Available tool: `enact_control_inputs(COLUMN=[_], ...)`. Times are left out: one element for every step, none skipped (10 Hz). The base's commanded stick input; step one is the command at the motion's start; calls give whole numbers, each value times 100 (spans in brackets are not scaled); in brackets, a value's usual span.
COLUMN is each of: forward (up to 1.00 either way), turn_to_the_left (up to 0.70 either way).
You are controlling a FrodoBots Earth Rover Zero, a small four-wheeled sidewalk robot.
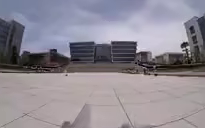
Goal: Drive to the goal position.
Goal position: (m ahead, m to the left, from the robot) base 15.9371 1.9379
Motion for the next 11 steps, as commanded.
enact_control_inputs(forward=[70,70,70,70,70,70,70,70,70,70,70], turn_to_the_left=[0,0,0,0,0,0,0,0,0,0,0])
